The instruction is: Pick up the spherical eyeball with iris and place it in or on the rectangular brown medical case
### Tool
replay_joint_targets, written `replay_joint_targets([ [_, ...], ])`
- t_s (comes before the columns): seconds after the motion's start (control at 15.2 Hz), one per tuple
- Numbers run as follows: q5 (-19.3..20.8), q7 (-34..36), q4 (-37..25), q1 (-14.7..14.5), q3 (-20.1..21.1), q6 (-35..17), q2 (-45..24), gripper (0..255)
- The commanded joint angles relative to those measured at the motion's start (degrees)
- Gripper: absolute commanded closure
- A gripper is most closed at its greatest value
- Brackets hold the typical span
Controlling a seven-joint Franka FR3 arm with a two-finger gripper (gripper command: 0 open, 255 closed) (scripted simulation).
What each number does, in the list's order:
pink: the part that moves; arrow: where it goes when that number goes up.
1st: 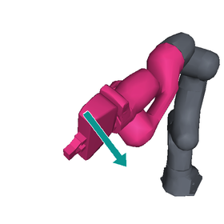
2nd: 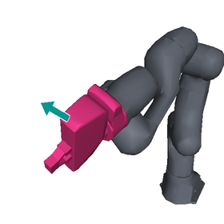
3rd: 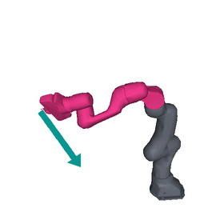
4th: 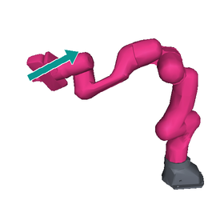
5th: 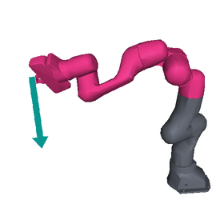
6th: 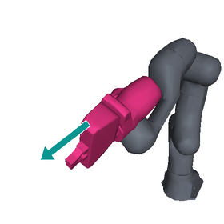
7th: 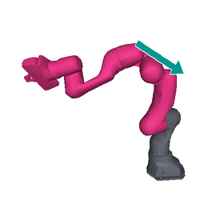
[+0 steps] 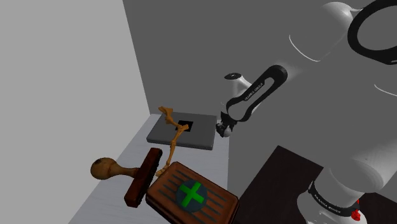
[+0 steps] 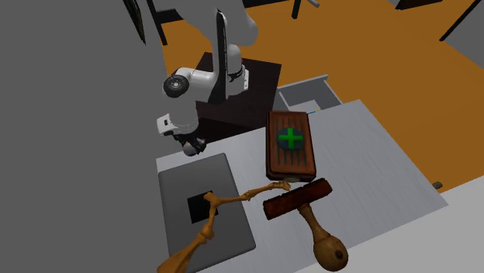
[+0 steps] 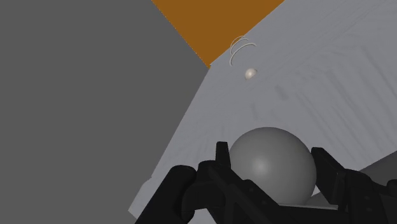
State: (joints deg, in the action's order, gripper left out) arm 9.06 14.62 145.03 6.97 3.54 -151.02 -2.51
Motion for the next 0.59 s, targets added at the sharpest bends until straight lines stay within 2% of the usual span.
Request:
replay_joint_targets([
  [0.0,-0.5,-0.4,-0.2,0.0,0.1,1.3,1.1,255],
  [0.53,-2.4,-2.2,-1.4,-0.2,0.2,7.9,6.6,255],
])
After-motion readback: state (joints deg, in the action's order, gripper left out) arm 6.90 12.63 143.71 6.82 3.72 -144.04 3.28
